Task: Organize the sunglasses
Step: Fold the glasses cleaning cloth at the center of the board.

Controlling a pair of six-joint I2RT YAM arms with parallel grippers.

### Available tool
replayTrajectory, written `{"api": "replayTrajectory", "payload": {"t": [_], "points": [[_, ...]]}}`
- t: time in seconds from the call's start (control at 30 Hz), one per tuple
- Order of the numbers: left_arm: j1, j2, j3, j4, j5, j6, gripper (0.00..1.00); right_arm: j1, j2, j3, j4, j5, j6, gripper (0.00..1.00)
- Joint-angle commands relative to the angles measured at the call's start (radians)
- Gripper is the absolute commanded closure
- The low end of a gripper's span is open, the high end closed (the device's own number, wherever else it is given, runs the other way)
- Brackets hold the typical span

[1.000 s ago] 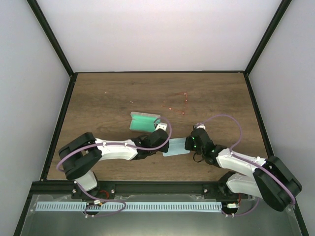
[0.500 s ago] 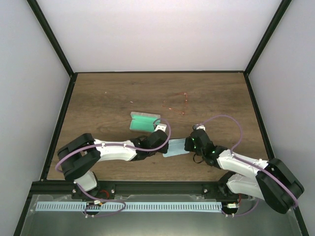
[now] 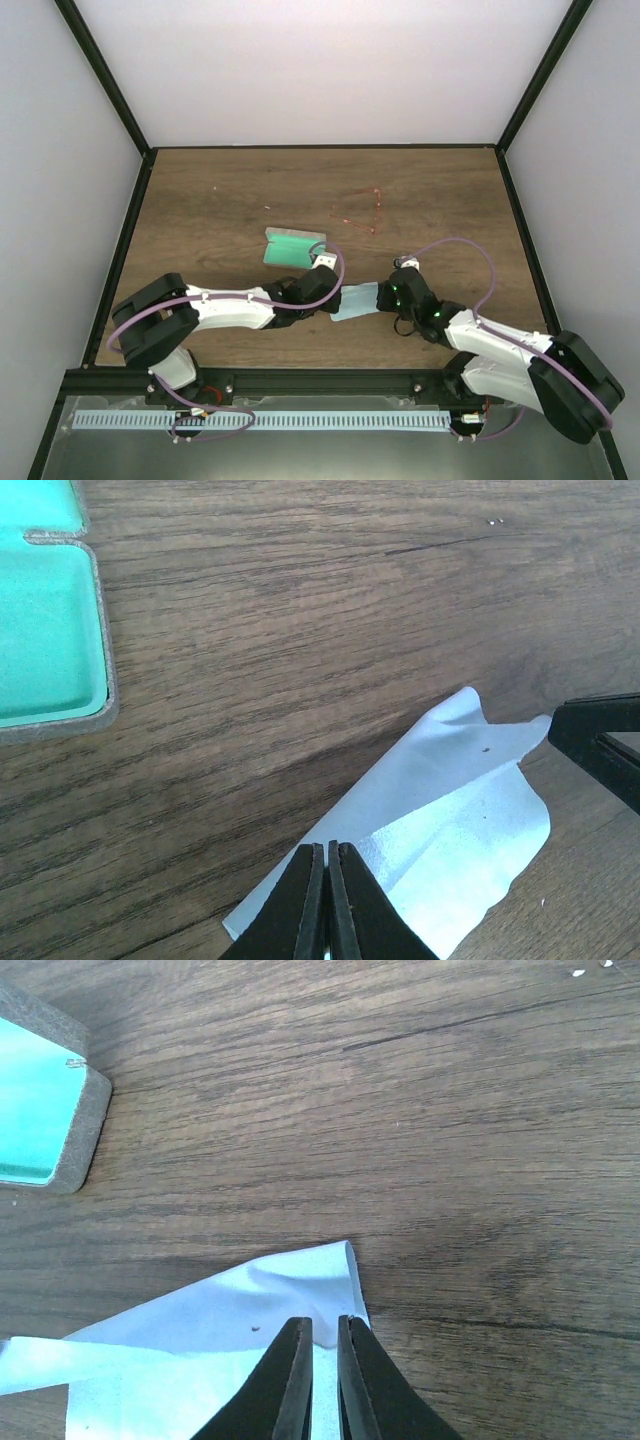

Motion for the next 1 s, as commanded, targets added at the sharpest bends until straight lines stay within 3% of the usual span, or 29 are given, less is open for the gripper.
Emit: {"api": "replayTrajectory", "payload": {"t": [0.0,0.37,0.57,0.67,0.83,0.97], "points": [[-0.004,-0.014,-0.005,0.010,0.003,-0.004,0.96,0.016,-0.019,-0.009,-0.014,0.018,0.020,0.91],[-0.006,-0.005,-0.004,0.013,0.006,-0.006,0.96,0.020,-0.053,-0.018,-0.023,0.017,0.025,0.99],[-0.009,-0.006,-0.010,0.020,0.016,-0.008,0.96,0.021,-0.056,-0.019,-0.024,0.012,0.026,0.98],[-0.013,0.003,-0.011,0.024,0.017,-0.010,0.96,0.025,-0.073,-0.028,-0.018,-0.005,0.028,0.95],[-0.015,0.006,-0.009,0.024,0.017,-0.012,0.96,0.029,-0.095,-0.038,-0.019,-0.021,0.034,0.79],[-0.015,-0.003,-0.019,0.022,0.007,-0.014,0.96,0.028,-0.091,-0.044,-0.001,-0.055,0.044,0.75]]}}
